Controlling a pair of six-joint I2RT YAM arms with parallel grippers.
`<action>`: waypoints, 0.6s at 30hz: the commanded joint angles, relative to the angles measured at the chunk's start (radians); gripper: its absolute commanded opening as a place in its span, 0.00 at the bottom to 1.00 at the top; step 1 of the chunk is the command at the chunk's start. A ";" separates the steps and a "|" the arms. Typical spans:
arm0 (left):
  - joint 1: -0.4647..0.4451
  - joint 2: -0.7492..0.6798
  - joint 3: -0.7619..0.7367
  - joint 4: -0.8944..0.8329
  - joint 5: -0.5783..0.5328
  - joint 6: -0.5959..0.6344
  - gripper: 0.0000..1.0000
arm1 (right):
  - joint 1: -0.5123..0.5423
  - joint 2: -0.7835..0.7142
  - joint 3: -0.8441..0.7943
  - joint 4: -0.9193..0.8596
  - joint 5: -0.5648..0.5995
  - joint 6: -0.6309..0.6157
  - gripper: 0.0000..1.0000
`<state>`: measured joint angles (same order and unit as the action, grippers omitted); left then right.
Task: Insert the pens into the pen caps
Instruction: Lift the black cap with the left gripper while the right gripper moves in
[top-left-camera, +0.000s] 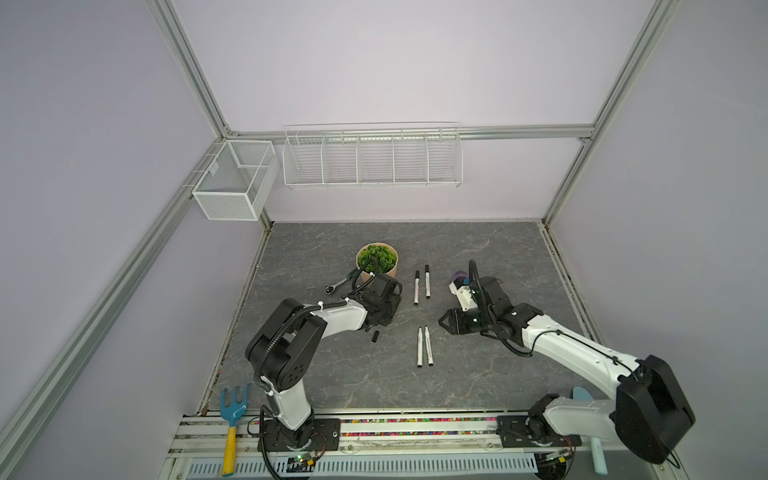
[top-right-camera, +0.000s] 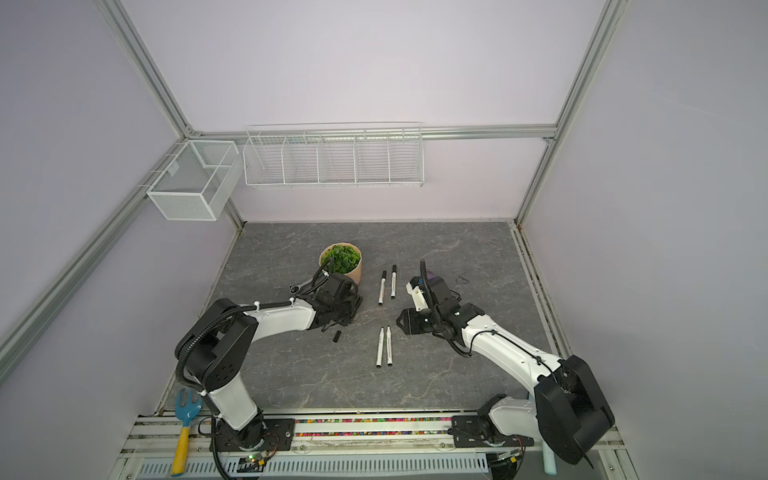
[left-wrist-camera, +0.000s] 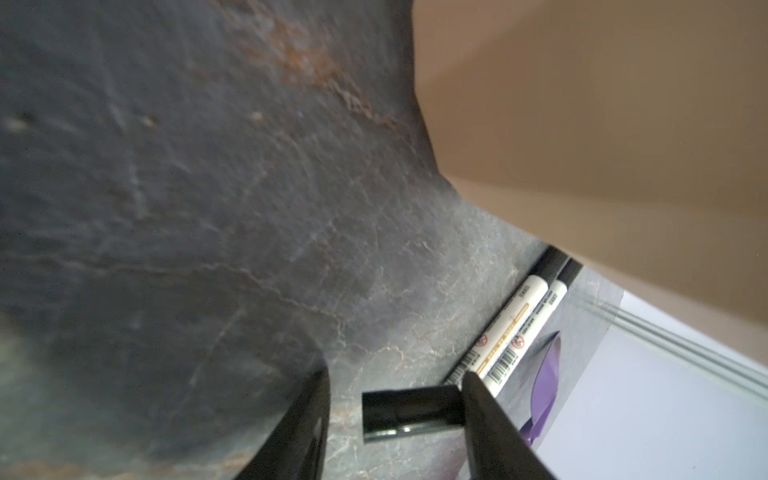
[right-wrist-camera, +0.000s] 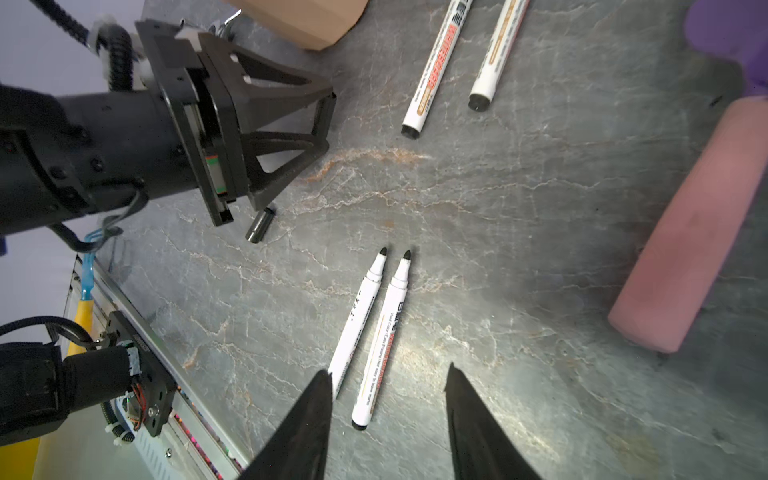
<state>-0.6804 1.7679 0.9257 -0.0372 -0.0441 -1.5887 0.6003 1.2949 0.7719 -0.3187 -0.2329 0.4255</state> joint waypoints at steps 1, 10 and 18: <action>-0.004 -0.006 0.048 -0.043 -0.005 0.019 0.54 | 0.034 0.032 -0.017 -0.030 -0.026 -0.037 0.48; -0.002 0.019 0.068 -0.053 0.019 0.032 0.64 | 0.096 0.113 0.026 -0.057 0.019 -0.059 0.48; -0.001 0.033 0.073 -0.045 0.035 0.033 0.67 | 0.098 0.178 0.101 -0.025 0.020 -0.060 0.48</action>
<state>-0.6807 1.7863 0.9726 -0.0753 -0.0162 -1.5505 0.6937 1.4464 0.8341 -0.3649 -0.2203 0.3874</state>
